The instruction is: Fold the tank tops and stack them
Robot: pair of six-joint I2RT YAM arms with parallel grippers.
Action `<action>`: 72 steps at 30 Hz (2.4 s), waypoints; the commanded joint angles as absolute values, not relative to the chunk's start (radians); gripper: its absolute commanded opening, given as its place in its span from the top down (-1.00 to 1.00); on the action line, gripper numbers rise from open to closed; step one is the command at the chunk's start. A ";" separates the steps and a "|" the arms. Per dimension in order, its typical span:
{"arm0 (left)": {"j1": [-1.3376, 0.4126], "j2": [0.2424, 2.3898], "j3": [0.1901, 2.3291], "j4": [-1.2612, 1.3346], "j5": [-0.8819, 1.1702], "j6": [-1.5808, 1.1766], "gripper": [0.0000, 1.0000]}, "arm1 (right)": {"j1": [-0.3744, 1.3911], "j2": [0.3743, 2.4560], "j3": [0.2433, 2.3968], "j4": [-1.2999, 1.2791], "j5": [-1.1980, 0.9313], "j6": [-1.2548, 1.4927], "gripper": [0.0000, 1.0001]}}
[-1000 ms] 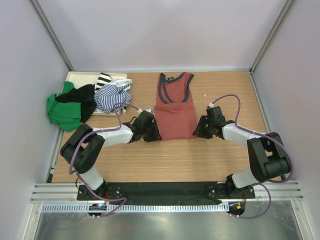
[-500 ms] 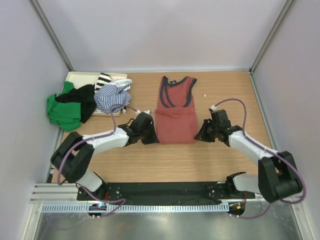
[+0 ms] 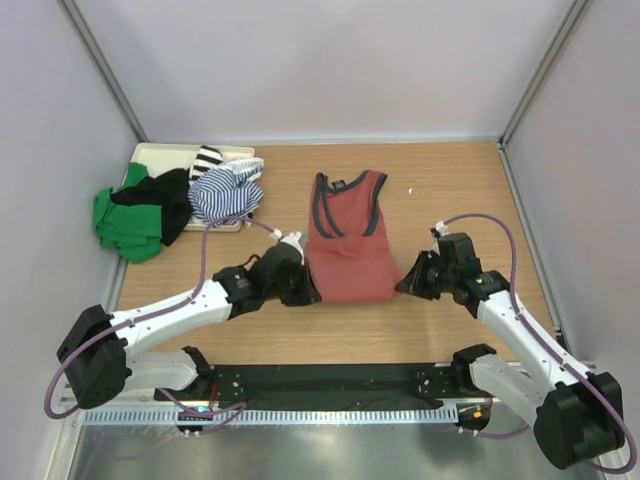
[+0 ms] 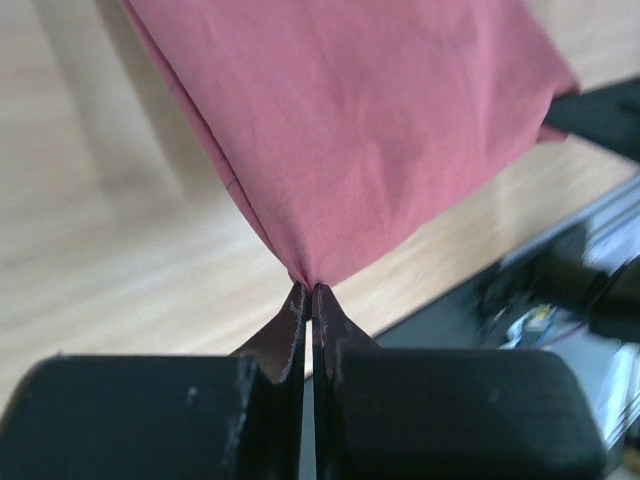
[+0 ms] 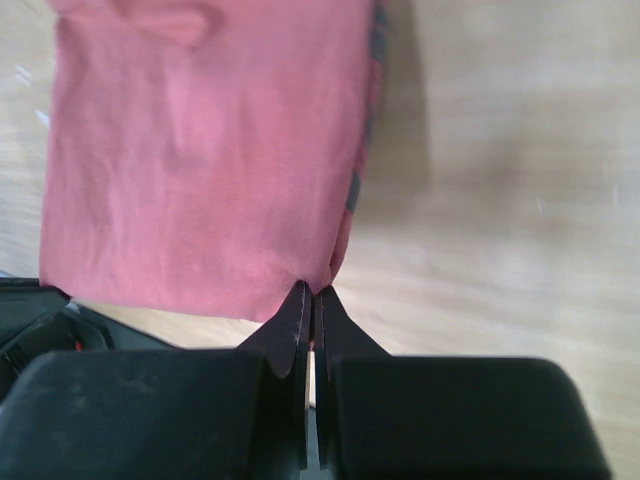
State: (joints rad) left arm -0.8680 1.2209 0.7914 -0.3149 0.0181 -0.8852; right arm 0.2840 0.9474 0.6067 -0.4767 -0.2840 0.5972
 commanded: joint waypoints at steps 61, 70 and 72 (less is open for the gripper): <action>-0.933 1.252 1.083 -0.457 0.030 -0.950 1.00 | 0.285 0.963 0.939 -0.473 -0.083 0.696 0.98; -0.759 1.319 1.114 -0.449 0.144 -0.885 1.00 | 0.287 1.118 1.003 -0.394 -0.064 0.681 0.98; -0.721 1.357 1.117 -0.439 0.176 -0.876 1.00 | 0.287 1.166 1.009 -0.359 -0.066 0.681 0.98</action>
